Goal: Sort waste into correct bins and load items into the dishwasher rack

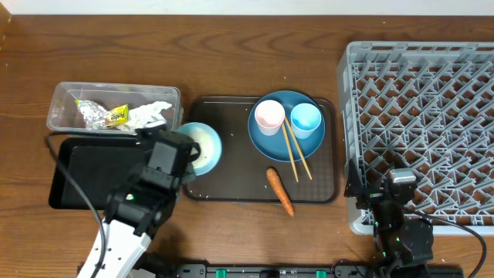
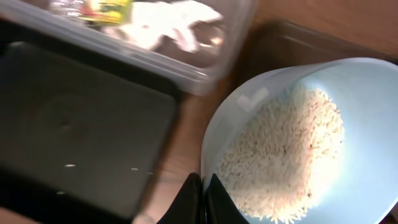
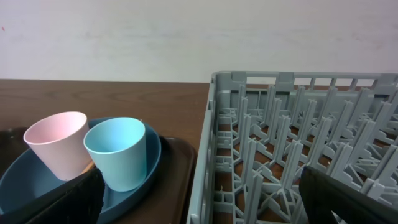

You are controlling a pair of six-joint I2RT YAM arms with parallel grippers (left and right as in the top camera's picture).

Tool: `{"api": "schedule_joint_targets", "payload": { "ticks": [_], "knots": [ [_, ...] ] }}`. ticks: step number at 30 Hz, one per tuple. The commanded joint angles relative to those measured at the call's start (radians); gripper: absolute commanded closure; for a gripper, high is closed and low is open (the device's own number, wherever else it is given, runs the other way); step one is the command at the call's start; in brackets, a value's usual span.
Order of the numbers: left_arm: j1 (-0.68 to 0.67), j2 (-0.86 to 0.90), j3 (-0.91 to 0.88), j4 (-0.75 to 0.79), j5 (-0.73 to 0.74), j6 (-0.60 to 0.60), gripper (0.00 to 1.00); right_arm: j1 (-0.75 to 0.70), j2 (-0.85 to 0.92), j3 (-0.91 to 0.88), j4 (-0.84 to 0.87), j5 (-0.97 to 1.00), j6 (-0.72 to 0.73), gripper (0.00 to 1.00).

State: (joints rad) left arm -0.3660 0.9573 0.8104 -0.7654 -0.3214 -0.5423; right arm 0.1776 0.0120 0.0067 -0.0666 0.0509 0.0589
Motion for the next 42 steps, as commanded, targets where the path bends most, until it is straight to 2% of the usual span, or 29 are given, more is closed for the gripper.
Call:
{"api": "schedule_joint_targets", "payload": {
  "ticks": [1, 14, 27, 32, 38, 42],
  "knots": [
    [0.066, -0.013, 0.030, -0.021, -0.027, 0.003, 0.94, -0.016, -0.005, -0.001, -0.005, -0.003, -0.011, 0.01],
    [0.472, -0.009, 0.030, -0.048, 0.243, 0.004, 0.94, -0.016, -0.005, -0.001, -0.005, -0.003, -0.011, 0.01],
    [0.831, 0.051, 0.030, 0.004, 0.246, 0.015, 0.94, -0.016, -0.005, -0.001, -0.005, -0.003, -0.011, 0.01],
    [0.900, 0.098, 0.030, 0.051, 0.188, 0.014, 0.94, -0.016, -0.005, -0.001, -0.005, -0.003, -0.011, 0.01],
    [0.912, 0.154, 0.027, 0.127, 0.140, 0.018, 0.94, -0.016, -0.005, -0.001, -0.005, -0.003, -0.011, 0.01],
    [0.912, 0.183, 0.027, 0.205, 0.109, 0.097, 0.94, -0.016, -0.005, -0.001, -0.005, -0.003, -0.011, 0.01]
  ]
}}
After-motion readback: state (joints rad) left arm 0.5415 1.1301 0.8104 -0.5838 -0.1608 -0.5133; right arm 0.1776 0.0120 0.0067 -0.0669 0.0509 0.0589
